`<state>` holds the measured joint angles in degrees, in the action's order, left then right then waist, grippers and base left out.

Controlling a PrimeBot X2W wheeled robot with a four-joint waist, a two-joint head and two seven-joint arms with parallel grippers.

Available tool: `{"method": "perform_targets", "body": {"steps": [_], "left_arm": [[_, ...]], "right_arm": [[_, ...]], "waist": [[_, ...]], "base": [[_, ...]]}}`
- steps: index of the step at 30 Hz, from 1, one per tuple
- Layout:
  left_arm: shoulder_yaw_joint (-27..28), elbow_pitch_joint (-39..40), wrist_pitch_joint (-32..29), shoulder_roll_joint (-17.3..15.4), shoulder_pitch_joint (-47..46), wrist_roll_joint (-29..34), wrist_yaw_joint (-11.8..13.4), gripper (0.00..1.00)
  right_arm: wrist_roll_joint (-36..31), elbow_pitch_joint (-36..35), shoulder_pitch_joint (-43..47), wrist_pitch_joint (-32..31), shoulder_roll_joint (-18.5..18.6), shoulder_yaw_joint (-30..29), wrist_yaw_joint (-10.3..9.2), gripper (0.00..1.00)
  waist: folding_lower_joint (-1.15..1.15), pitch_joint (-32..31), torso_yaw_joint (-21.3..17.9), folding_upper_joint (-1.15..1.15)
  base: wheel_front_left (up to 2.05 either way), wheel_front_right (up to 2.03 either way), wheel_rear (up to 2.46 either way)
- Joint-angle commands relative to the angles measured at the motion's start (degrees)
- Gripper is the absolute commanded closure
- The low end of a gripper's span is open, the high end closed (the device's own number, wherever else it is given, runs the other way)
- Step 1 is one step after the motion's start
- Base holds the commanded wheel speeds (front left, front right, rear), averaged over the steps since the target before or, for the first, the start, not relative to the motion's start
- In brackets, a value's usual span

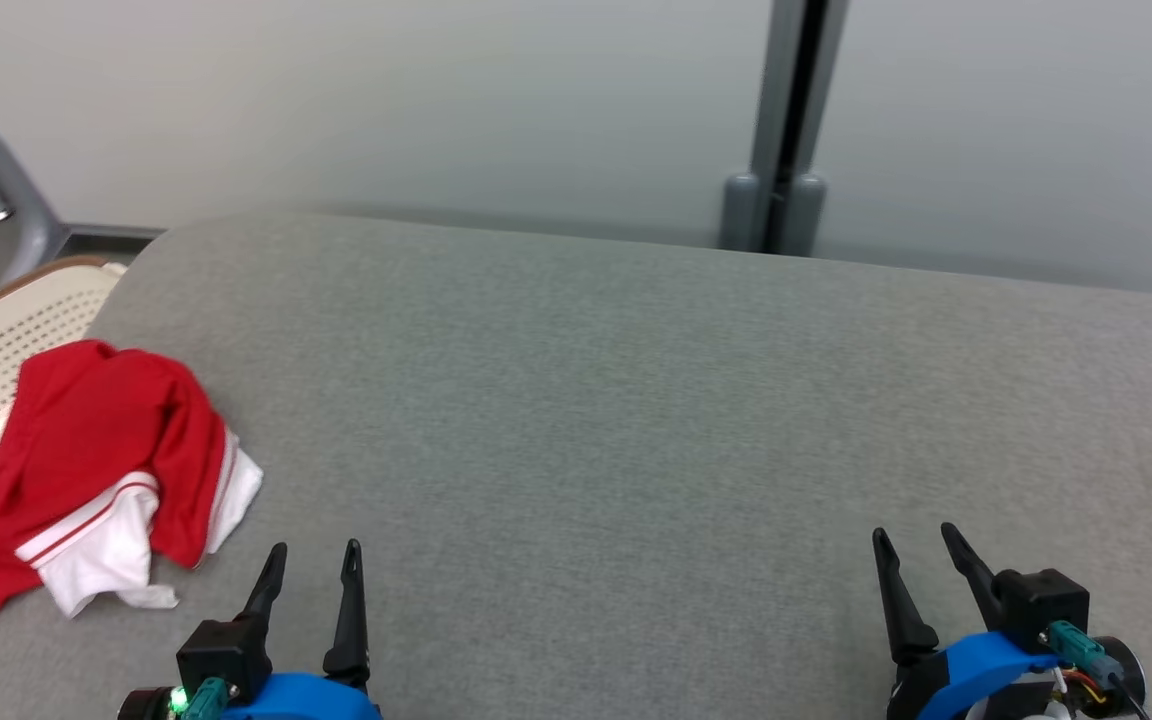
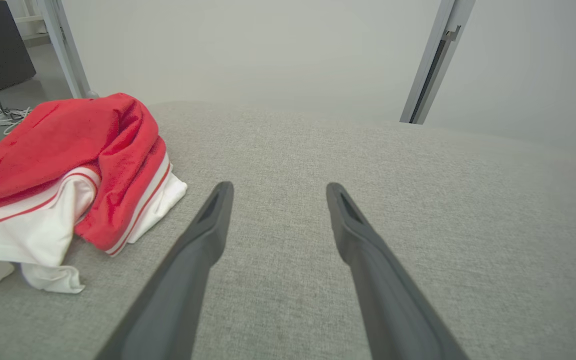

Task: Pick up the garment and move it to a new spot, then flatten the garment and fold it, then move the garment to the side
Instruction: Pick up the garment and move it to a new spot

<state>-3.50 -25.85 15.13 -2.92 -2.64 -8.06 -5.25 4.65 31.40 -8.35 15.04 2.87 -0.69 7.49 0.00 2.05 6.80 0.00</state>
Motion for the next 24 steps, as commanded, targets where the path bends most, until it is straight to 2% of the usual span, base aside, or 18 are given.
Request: {"method": "perform_targets", "body": {"steps": [1, 8, 14, 19, 24], "left_arm": [[0.3, -0.2, 0.0, 0.0, -0.6, -0.3, 0.2, 0.0], [1.7, -1.2, 0.0, 0.0, -0.7, -0.6, 0.6, 0.0], [3.4, -1.7, 0.0, 0.0, 0.8, -1.9, 1.3, 0.0], [4.0, -2.0, 0.0, 0.0, 0.4, -3.0, 1.4, 0.0], [5.4, -2.9, 0.0, 0.0, -2.6, -4.5, 0.6, 0.0]], "right_arm": [[-0.2, 0.0, -0.3, 0.2, 0.1, 0.3, 0.0, 0.0], [0.3, 0.8, -1.8, 0.2, 0.1, 2.4, 0.0, 0.0], [0.8, 1.6, -2.5, 0.2, 0.1, 4.2, 0.0, 0.0], [1.0, 2.0, -2.9, 0.2, 0.1, 5.0, 0.0, 0.0], [0.0, 2.0, -3.5, 0.2, 0.1, 5.4, 0.0, 0.0]], "waist": [[0.0, 2.4, 3.3, 0.0], [0.0, 3.3, 12.7, 0.0], [0.0, 3.6, 18.4, 0.0], [0.0, 4.3, 20.2, 0.0], [0.0, 6.2, 19.8, 0.0]], "base": [[0.0, 0.0, 0.0], [0.0, 0.0, 0.0], [0.0, 0.0, 0.0], [0.0, 0.0, 0.0], [0.0, 0.0, 0.0]]}}
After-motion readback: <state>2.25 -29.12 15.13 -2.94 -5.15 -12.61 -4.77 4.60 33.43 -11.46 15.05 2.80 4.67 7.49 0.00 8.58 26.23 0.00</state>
